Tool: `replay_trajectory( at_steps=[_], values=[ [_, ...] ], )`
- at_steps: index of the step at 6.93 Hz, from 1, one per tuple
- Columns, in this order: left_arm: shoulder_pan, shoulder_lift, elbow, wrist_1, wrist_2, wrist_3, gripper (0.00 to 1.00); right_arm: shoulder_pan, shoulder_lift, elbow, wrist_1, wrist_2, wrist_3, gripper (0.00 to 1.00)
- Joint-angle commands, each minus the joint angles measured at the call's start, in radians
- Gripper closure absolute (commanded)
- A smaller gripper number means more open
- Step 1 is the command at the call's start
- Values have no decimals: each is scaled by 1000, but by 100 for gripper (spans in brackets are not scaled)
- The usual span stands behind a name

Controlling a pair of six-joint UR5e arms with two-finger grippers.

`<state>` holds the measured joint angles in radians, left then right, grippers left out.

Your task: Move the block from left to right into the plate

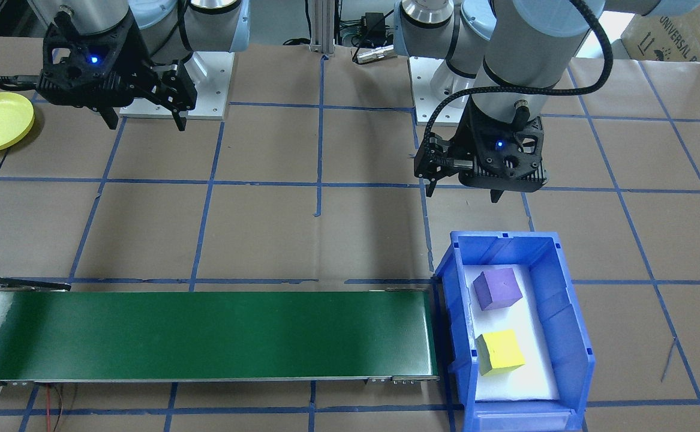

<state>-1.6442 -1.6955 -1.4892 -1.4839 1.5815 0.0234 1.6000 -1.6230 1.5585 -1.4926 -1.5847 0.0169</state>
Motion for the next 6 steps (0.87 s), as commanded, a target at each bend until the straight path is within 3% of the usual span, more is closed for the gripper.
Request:
replay_trajectory(
  at_steps=[1, 6],
  values=[
    [4, 0, 0, 1, 2, 0, 0, 0, 0, 2, 0, 0, 0, 0],
    [127, -19, 1, 16, -2, 10, 0, 0, 5, 2, -1, 2, 0, 0]
  ],
)
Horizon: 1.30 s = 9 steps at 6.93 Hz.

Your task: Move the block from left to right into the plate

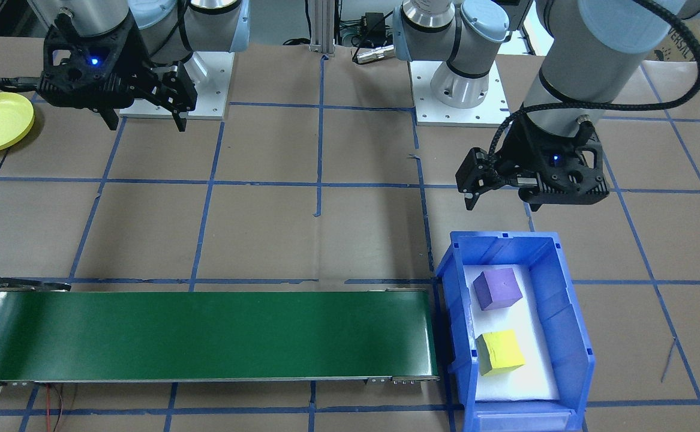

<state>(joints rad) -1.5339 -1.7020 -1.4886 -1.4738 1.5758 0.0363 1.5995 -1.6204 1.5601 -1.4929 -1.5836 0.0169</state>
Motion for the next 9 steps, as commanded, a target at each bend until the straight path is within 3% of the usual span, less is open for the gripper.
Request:
replay_trajectory(
  at_steps=[1, 4, 9],
  values=[
    [20, -60, -2, 79, 4, -1, 0, 0, 4, 0, -1, 2, 0, 0],
    [67, -233, -7, 312, 4, 88, 0, 0, 4, 0, -1, 4, 0, 0],
    [107, -300, -155, 418, 10, 143, 0, 0, 4, 0, -1, 5, 0, 0]
  ],
)
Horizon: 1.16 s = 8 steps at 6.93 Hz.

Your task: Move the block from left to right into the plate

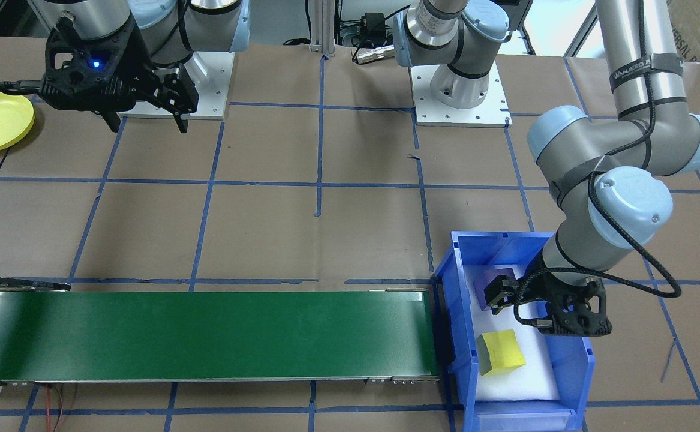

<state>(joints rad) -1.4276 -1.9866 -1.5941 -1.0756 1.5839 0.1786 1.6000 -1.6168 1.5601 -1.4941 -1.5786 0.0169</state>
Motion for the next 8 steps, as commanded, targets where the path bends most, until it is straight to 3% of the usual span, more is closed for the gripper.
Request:
replay_trajectory(
  at_steps=[1, 4, 8],
  values=[
    [1, -17, -75, 37, 4, 1, 0, 0, 0, 0, 0, 0, 0, 0],
    [9, -15, -81, 19, 53, -2, 0, 0, 0, 0, 0, 0, 0, 0],
    [13, -15, -125, 17, 44, -16, 0, 0, 0, 0, 0, -3, 0, 0]
  ],
)
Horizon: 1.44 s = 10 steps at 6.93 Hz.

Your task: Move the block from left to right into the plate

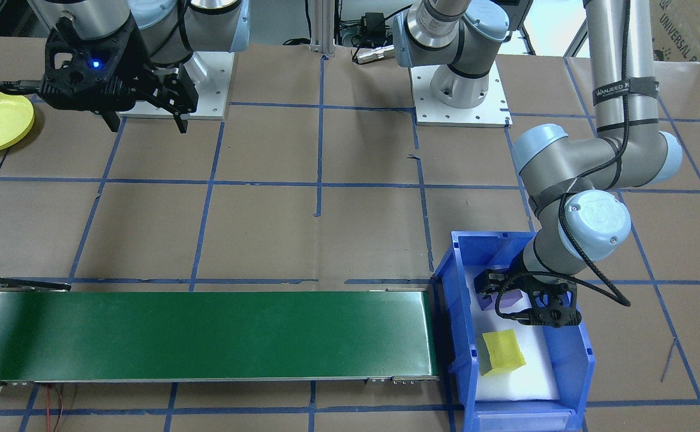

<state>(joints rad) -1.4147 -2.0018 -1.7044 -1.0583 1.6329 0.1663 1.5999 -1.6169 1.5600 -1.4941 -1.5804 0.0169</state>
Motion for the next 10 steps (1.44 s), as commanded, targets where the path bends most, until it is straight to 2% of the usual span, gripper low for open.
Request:
replay_trajectory(
  at_steps=[1, 2, 3, 4, 6, 7, 8, 9, 10],
  values=[
    [0, -2, -32, 0, -13, -5, 2, 0, 0, 0, 0, 0, 0, 0],
    [0, -2, -43, 0, -34, -4, 23, -2, 0, 0, 0, 0, 0, 0],
    [0, 0, -32, 1, -35, -1, 69, -2, 2, 0, 0, -1, -2, 0],
    [0, 21, -15, 3, -33, 1, 82, -2, 2, 0, 0, -1, 0, 0],
    [-1, 140, 47, 0, -39, -2, 85, -2, 3, 0, 0, 0, 0, 0],
    [-4, 205, 99, -11, -126, -4, 85, -2, 3, 0, 0, 0, 0, 0],
    [-29, 230, 145, -14, -184, -5, 85, -2, 3, 0, 0, 0, 0, 0],
    [-76, 235, 173, -5, -229, -40, 85, -2, 3, 0, 0, 0, -2, 0],
    [-149, 221, 178, 1, -222, -138, 85, -2, 3, 0, 0, 0, -2, 0]
  ],
)
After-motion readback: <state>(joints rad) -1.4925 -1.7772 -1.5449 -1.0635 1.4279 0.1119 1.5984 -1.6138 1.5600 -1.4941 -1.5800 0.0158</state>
